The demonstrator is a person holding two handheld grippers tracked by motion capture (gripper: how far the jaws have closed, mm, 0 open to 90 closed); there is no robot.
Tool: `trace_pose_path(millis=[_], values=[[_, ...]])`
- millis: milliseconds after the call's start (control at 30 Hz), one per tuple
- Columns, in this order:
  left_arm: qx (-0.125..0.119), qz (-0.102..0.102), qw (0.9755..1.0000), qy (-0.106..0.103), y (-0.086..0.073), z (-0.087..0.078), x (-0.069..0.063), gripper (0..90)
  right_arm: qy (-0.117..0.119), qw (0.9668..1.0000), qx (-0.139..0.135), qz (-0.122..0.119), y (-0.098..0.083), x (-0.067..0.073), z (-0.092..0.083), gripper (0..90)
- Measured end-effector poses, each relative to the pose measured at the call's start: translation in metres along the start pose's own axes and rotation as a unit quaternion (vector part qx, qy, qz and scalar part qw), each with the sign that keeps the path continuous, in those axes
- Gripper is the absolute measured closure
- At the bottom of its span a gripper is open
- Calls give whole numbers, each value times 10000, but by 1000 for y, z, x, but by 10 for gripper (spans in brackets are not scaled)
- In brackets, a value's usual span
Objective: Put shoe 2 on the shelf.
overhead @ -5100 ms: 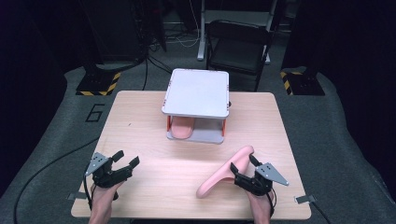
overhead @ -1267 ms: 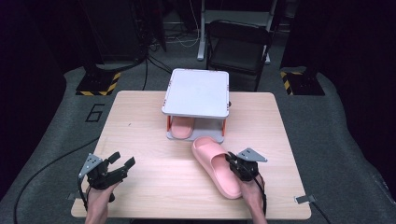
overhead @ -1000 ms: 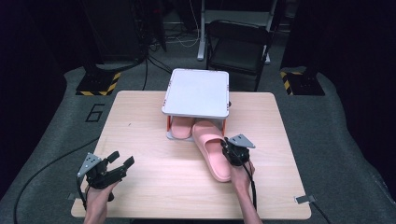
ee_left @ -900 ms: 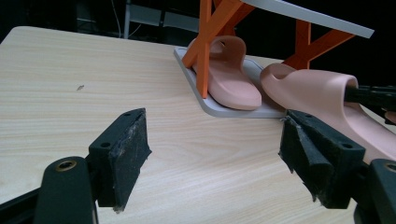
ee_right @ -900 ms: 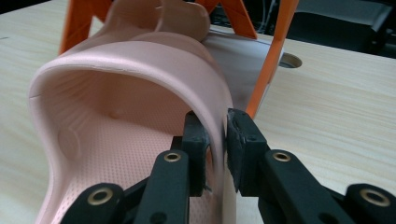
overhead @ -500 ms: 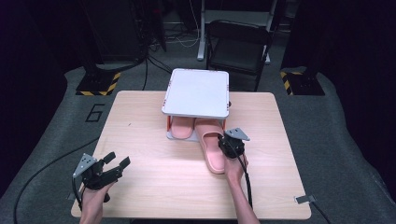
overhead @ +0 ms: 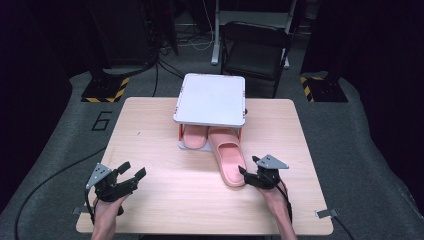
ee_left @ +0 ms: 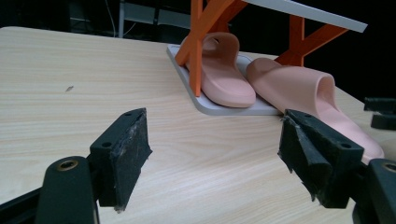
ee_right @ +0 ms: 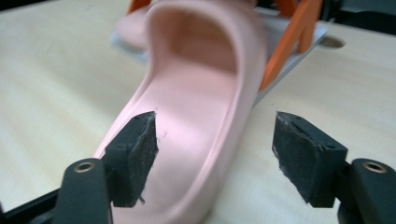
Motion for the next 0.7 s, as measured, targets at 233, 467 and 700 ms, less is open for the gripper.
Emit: trace_pose_path(millis=[233, 467, 700], values=[[-22, 71, 9999, -93, 2, 7, -10, 241, 543, 9954, 500, -603, -28, 25, -10, 294], [-10, 30, 10000, -67, 1, 7, -9, 241, 524, 9889, 869, -1081, -34, 37, 2, 313], [-54, -36, 10000, 2, 2, 1, -1, 241, 231, 9931, 566, -1004, -12, 38, 21, 331]])
Point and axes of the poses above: each handheld gripper's, and its own axes: z roughly forward along the jaws, y roughly out of its top, x roughly to its left, the point moved 9 cm from there along z, roughly forward along the jaws, and after that the axes turned 5 degrees about -z, right-handed, at the moved point
